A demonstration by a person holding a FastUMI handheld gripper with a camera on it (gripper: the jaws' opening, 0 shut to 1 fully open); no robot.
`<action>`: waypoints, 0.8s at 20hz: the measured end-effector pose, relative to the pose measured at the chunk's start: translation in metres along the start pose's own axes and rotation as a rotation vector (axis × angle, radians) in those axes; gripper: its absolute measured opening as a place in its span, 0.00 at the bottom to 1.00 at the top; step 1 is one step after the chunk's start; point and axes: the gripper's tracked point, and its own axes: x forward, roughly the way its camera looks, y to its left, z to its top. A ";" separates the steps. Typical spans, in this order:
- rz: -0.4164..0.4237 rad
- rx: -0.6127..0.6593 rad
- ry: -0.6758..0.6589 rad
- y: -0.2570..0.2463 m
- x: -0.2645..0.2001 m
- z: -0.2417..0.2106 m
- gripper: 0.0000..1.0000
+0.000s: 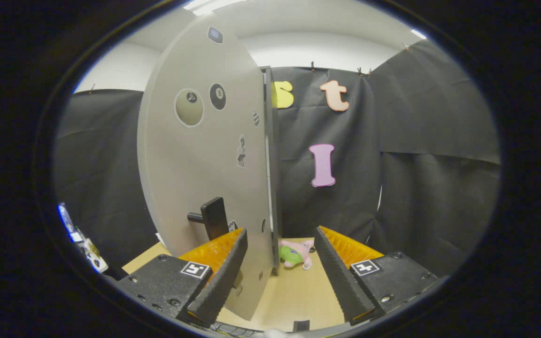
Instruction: Open the shoe cabinet door, grab the shoes and put them into the shoe cabinet, then close the shoe cabinet door.
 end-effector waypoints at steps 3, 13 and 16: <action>0.011 -0.012 0.012 0.024 0.006 -0.004 0.95; 0.073 -0.011 0.047 0.102 0.039 -0.020 0.95; 0.109 -0.010 0.057 0.133 0.054 -0.024 0.95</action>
